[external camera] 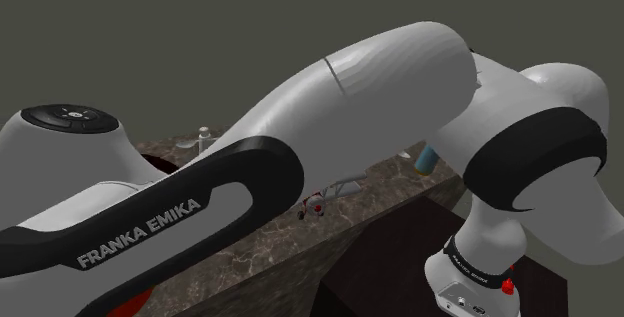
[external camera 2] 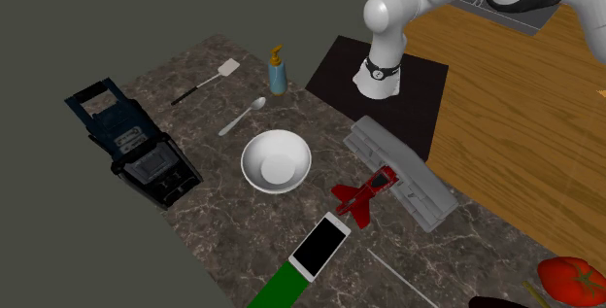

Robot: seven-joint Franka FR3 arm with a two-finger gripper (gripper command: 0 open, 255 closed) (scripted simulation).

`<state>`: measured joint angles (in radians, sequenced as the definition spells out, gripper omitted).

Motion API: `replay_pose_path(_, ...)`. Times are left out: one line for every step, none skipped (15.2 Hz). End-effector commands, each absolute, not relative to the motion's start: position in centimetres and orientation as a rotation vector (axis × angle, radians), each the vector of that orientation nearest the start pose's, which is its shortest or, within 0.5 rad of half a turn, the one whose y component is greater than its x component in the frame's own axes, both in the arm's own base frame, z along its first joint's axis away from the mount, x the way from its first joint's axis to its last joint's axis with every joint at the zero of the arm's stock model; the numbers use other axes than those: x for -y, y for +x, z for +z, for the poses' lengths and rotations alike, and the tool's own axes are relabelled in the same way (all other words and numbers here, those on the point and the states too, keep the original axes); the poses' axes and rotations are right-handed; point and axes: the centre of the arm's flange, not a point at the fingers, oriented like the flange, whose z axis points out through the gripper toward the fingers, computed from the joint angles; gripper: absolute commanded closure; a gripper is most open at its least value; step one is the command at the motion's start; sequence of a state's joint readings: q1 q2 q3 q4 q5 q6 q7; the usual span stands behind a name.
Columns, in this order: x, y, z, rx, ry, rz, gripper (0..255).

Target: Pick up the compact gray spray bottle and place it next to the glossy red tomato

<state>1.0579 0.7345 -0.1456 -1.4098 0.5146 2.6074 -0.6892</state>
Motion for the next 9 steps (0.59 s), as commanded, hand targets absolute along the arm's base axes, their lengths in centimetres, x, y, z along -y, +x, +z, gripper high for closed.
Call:
replay_pose_path(-60.15, 45.16, 34.17, 1.644, -2.208, -0.612, 0)
replay_pose_path(-59.64, 45.01, 35.06, 1.644, -2.208, -0.612, 0)
replay_pose_path(-59.64, 45.01, 35.06, 1.644, -2.208, -0.612, 0)
replay_pose_path(-59.64, 45.0, 35.06, 1.644, -2.208, -0.612, 0)
replay_pose_path(-59.64, 45.01, 35.06, 1.644, -2.208, -0.612, 0)
replay_pose_path(-59.64, 45.01, 35.06, 1.644, -2.208, -0.612, 0)
replay_pose_path(-59.64, 45.01, 35.06, 1.644, -2.208, -0.612, 0)
replay_pose_path(-59.64, 45.01, 35.06, 1.644, -2.208, -0.612, 0)
replay_pose_path(-59.64, 45.01, 35.06, 1.644, -2.208, -0.612, 0)
